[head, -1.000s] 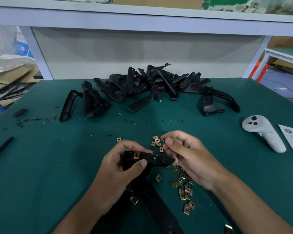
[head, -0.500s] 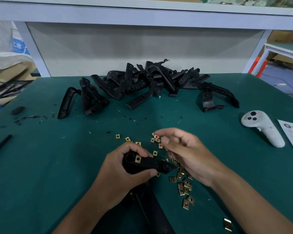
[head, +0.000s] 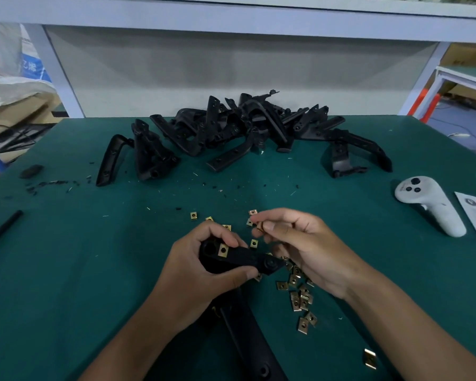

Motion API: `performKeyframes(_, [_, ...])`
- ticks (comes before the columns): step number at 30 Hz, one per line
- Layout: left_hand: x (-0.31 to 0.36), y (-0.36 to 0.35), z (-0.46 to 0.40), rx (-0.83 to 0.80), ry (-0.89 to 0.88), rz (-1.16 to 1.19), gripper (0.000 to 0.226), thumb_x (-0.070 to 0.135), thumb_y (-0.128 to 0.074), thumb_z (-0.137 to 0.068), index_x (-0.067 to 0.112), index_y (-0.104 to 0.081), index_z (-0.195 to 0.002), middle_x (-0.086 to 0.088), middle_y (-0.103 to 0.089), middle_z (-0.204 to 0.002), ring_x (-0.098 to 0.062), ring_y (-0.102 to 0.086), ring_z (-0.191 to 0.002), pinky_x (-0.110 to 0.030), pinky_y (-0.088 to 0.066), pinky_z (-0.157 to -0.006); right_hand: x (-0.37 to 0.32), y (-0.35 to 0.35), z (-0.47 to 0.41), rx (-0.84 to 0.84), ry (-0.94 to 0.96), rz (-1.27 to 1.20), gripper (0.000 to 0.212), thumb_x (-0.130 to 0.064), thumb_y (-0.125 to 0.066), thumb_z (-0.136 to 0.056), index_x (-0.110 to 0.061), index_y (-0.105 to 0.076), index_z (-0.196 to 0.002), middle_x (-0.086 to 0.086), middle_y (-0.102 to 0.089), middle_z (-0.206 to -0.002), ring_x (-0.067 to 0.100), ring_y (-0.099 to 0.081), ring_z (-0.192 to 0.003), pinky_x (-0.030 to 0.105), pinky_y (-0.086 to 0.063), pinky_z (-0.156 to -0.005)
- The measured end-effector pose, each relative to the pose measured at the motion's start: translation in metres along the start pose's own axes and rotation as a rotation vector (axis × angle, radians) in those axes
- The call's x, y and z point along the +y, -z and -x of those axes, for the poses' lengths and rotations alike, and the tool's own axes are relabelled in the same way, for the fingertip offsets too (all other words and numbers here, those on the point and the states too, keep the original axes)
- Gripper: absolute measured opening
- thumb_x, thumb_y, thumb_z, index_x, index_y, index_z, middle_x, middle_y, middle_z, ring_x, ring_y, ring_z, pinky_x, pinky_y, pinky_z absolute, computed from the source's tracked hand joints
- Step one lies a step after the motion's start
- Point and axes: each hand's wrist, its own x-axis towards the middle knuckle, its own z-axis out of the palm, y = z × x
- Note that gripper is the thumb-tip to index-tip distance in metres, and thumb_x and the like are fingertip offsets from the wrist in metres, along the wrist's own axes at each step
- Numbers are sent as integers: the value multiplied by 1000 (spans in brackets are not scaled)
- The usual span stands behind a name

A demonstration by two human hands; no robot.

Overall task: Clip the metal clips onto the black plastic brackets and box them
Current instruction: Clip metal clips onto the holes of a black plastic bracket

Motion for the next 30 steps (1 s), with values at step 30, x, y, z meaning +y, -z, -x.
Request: performKeyframes(30, [-1, -1, 0, 43, -5, -17, 35, 30, -90, -64, 28, -63, -87, 2, -75, -104, -13, -72, -94, -20, -55, -79, 5, 2, 0, -75, 21, 60, 5, -31, -74, -82, -28, -77, -85, -14, -68, -71, 2, -60, -68, 21, -46, -64])
